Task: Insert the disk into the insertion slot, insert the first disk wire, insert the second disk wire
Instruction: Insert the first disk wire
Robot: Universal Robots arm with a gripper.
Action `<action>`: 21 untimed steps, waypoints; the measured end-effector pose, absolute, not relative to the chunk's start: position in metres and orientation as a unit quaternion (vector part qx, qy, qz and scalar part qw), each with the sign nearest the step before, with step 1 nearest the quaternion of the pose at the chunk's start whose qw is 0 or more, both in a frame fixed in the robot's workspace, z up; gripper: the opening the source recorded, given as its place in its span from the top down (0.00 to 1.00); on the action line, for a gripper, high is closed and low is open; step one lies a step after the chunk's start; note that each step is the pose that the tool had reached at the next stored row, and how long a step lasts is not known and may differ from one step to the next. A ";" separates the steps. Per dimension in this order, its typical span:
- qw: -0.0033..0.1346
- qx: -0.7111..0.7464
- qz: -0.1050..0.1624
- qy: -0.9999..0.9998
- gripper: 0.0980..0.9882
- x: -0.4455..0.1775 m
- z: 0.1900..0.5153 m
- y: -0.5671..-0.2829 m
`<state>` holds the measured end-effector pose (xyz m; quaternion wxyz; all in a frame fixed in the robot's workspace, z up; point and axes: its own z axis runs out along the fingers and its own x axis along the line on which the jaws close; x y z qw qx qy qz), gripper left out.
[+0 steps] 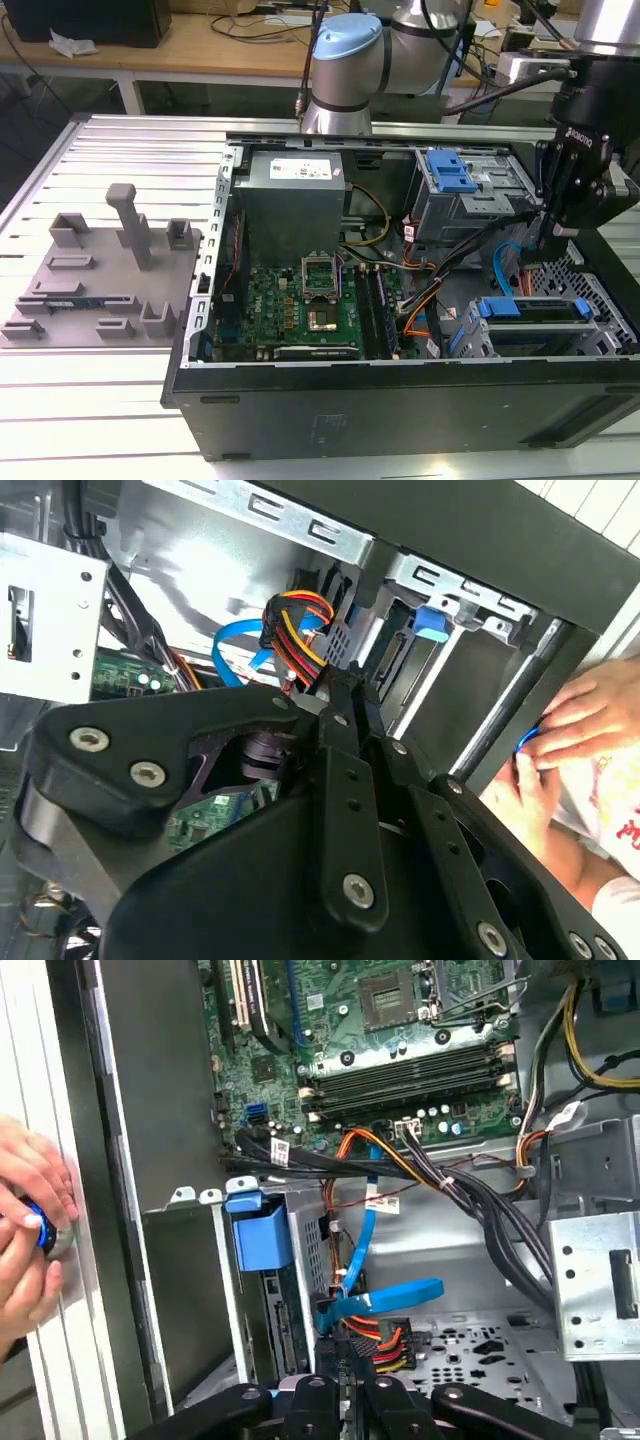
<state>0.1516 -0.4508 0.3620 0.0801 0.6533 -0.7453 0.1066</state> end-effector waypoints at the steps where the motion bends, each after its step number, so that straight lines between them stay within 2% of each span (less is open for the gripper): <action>1: 0.079 0.659 0.107 -0.741 0.93 0.152 0.362 -0.451; 6: 0.086 0.671 0.088 -0.731 0.93 0.154 0.362 -0.453; 13: 0.089 0.673 0.080 -0.730 0.93 0.168 0.362 -0.460; 16: 0.081 0.674 0.070 -0.731 0.93 0.168 0.362 -0.469; 18: 0.070 0.675 0.058 -0.732 0.93 0.168 0.362 -0.475; 20: 0.050 0.677 0.037 -0.734 0.93 0.168 0.361 -0.482; 21: 0.047 0.677 0.034 -0.734 0.93 0.168 0.361 -0.486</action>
